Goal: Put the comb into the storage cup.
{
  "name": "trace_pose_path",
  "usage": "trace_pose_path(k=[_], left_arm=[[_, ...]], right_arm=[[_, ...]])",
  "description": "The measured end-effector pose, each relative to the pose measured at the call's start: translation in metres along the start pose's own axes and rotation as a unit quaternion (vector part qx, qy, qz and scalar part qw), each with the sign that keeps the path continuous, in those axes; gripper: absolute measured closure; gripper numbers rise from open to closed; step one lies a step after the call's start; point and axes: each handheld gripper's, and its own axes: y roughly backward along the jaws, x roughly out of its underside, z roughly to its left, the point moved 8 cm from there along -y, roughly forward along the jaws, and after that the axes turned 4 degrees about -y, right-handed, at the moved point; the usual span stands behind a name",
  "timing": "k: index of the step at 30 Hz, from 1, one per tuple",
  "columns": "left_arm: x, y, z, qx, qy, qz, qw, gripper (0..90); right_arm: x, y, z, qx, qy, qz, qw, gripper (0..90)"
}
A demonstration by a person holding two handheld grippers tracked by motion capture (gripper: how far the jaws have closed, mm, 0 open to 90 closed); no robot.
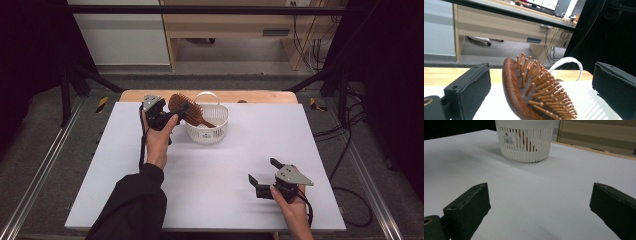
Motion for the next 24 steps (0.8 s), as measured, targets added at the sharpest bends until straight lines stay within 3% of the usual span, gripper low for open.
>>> trace_pose_path(k=[4, 8, 14, 19, 24], left_arm=[[-0.008, 0.009, -0.002, 0.002, -0.005, -0.008, 0.9999, 2.3], [-0.015, 0.017, -0.002, -0.002, -0.031, -0.008, 0.9995, 2.3], [-0.020, 0.025, -0.009, 0.005, -0.067, -0.009, 0.9977, 2.3], [-0.020, 0.027, -0.016, 0.017, -0.067, -0.008, 0.9976, 2.2], [-0.021, 0.032, -0.023, 0.020, -0.079, -0.010, 0.9966, 2.1]], right_arm=[[0.000, -0.001, 0.000, 0.002, 0.002, 0.001, 1.0000, 3.5], [-0.002, 0.000, 0.003, -0.011, -0.022, -0.009, 0.9997, 3.1], [-0.005, 0.001, 0.002, -0.006, -0.025, -0.021, 0.9995, 3.4], [-0.010, 0.006, -0.001, 0.003, -0.022, -0.035, 0.9991, 3.7], [-0.011, 0.007, -0.003, 0.006, -0.024, -0.039, 0.9989, 4.1]])
